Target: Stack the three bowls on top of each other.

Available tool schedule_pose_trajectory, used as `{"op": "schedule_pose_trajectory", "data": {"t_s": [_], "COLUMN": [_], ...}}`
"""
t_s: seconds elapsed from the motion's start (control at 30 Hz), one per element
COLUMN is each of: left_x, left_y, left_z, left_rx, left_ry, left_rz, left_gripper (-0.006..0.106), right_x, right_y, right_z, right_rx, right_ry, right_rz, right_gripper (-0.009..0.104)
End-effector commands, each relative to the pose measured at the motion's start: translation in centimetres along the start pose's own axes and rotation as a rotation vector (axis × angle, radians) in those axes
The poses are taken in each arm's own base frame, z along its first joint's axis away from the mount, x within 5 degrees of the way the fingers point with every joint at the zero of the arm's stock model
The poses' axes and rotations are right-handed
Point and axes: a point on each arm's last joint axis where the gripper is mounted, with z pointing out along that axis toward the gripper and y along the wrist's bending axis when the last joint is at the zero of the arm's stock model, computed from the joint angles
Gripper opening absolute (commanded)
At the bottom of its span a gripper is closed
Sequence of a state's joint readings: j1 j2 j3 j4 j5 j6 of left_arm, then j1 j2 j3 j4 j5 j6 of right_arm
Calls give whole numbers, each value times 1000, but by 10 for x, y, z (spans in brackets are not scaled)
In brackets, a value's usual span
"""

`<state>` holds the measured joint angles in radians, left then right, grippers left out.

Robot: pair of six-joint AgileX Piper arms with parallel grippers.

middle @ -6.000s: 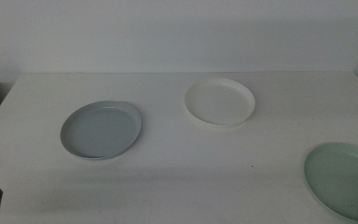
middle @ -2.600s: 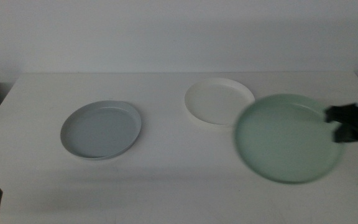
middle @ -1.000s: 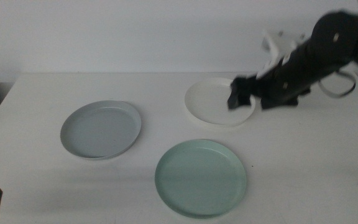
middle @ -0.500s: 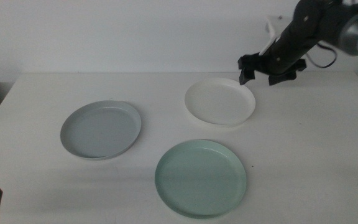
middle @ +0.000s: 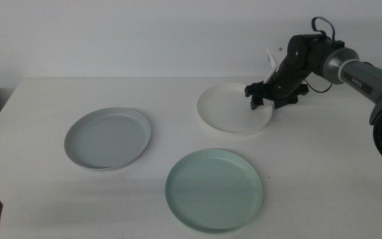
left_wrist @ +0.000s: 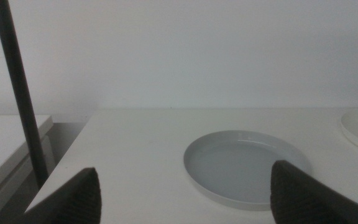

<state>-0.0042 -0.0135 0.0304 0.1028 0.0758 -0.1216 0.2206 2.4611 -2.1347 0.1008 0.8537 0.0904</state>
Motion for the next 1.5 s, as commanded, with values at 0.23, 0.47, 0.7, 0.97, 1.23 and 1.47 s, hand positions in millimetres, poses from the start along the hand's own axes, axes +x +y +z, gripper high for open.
{"op": "schedule_pose_trajectory", "data": {"t_s": [0.23,0.47,0.7,0.97,1.23,1.47], "left_x": [-7,-7,-7,-7,-7,-7], "left_y": [-1,-1,-1,-1,-1,-1], "left_z": [-1,-1,-1,-1,-1,-1], "left_rx": [11,11,11,11,11,11], "left_ry": [-93,-93,-93,-93,-93,-93], "left_rz": [-8,-8,-8,-8,-8,-8], "left_gripper": [90,90,90,90,90,90], "right_x": [-23,-25,27,111,159,166], "right_y": [4,23,43,62,79,83], "right_z": [-43,-110,-160,-168,-154,-150], "right_rx": [-14,-71,-124,-173,-201,-206], "right_ry": [-118,-239,-300,-246,-170,-159], "right_rz": [-31,-45,-55,-79,-120,-130], "right_gripper": [0,0,0,0,0,0]}}
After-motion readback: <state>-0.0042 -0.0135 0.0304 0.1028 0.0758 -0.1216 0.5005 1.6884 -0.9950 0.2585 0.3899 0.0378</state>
